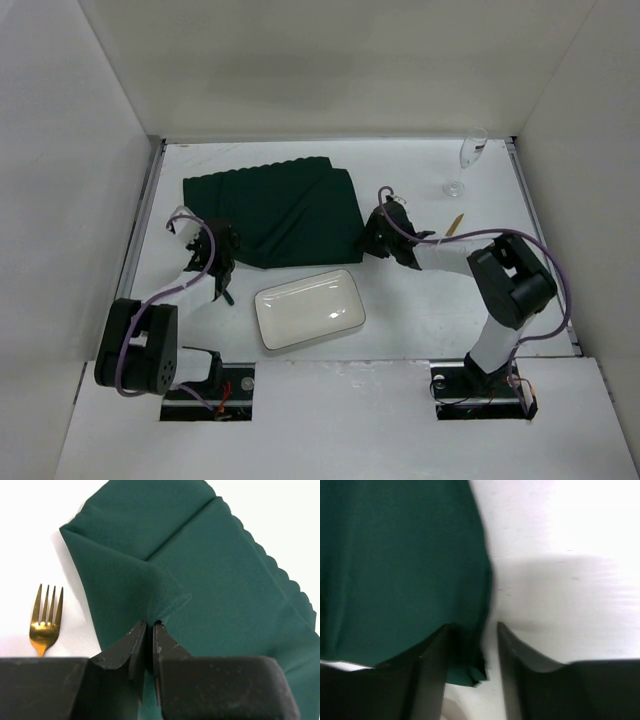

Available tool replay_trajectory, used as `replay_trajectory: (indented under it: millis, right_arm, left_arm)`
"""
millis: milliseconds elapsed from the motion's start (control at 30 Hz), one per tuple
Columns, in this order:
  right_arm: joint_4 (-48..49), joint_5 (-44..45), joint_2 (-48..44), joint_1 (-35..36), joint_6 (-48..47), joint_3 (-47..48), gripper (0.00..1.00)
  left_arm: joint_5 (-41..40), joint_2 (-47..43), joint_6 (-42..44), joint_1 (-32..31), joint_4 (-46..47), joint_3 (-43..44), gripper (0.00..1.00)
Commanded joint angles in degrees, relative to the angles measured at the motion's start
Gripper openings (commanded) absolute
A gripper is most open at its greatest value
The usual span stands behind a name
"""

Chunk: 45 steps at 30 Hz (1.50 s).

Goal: Set the dinner table for one person

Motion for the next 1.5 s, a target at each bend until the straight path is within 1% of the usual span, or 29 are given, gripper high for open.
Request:
replay_trajectory:
  millis: [0,33,67,100,133,233,300,433,500,533,667,700,733,833,867,900,967,1067,1133,1233,1300,1467]
  right_arm:
    - [2.8,-7.8,3.1,-2.3,2.3,3.5,0.32]
    - [3.9,-8.8,3.0,-3.7,3.0,4.0,0.22]
    - [4.6,-8.9,2.7,-5.3,3.3,4.6,0.15]
    - [4.7,-8.3,2.0,-6.7,3.6,5.3,0.1]
    - [4.5,-7.2,1.1,-8.5,3.7,6.0,0.08]
    - [4.4,-3.4,-1.9,-13.1,3.4,7.2,0.06]
    - [4.0,-1.5,-3.0,-15.6,2.6,7.8,0.06]
    - [3.6,-0.7,-4.0,-18.5,2.4,5.8,0.07]
    - [4.1,-0.9,-4.5,-18.4,2.6,3.0,0.11]
    - [4.3,-0.9,-4.5,-18.4,3.0,1.7,0.14]
    - [6.8,-0.5,-5.0,-16.5,4.1,-3.6,0.14]
    - [7.2,-0.4,-5.2,-16.4,4.2,-4.4,0.15]
    - [7.3,-0.4,-5.6,-16.4,4.4,-5.0,0.2]
    - [7.3,1.0,-8.8,-16.3,4.1,-6.7,0.48]
    - [7.3,1.8,-10.6,-16.1,4.0,-7.5,0.55]
    - [7.3,2.6,-12.3,-15.8,3.6,-8.2,0.6]
    - [7.2,4.2,-15.5,-15.3,2.9,-9.7,0.65]
    - [7.0,5.0,-18.6,-14.4,2.5,-11.8,0.65]
    - [7.1,4.1,-18.9,-14.0,2.2,-12.8,0.64]
    - [8.1,3.1,-17.7,-13.7,2.1,-14.0,0.64]
    - [9.7,2.1,-17.2,-13.4,2.1,-14.6,0.63]
    - [11.5,1.5,-16.9,-10.7,1.6,-15.0,0.54]
  left_arm:
    - [0.8,1.0,-3.1,-0.5,2.8,-1.3,0.05]
    - [0.8,1.4,-3.2,-0.5,3.0,-1.3,0.05]
    - [0.8,2.1,-3.4,-0.5,3.2,-1.3,0.05]
    - [0.8,3.0,-3.6,-1.1,3.7,-1.0,0.05]
    - [0.8,3.6,-3.7,-1.3,4.4,-0.7,0.05]
    - [1.0,6.9,-4.2,-2.6,6.4,1.5,0.05]
    - [1.7,9.9,-4.3,-3.9,7.1,4.6,0.05]
    - [2.7,13.6,-4.4,-6.5,7.4,9.1,0.04]
    - [2.7,13.6,-4.1,-7.0,7.0,8.6,0.04]
    - [2.8,13.1,-4.0,-7.0,6.8,7.3,0.04]
    - [3.5,7.7,-3.6,-5.6,5.9,-0.1,0.04]
    - [3.6,5.7,-3.7,-5.2,4.9,-1.9,0.06]
    - [3.8,3.7,-3.6,-5.1,3.7,-3.3,0.08]
    - [4.7,-2.3,-2.0,-5.0,0.7,-5.6,0.23]
    - [4.7,-5.1,-1.1,-5.0,-0.4,-6.2,0.27]
    - [4.3,-8.1,-0.4,-5.0,-1.7,-6.5,0.32]
    - [2.7,-13.0,0.7,-4.9,-4.3,-6.5,0.37]
    - [-1.3,-17.3,0.5,-4.8,-7.7,-6.0,0.41]
    - [-2.3,-16.7,-0.2,-3.8,-8.2,-5.0,0.42]
    - [-1.2,-12.4,-1.2,-2.5,-8.0,-1.4,0.42]
    - [-1.7,-8.4,0.1,-2.6,-6.9,2.5,0.42]
    - [1.0,-0.4,5.2,-2.2,-6.5,11.9,0.42]
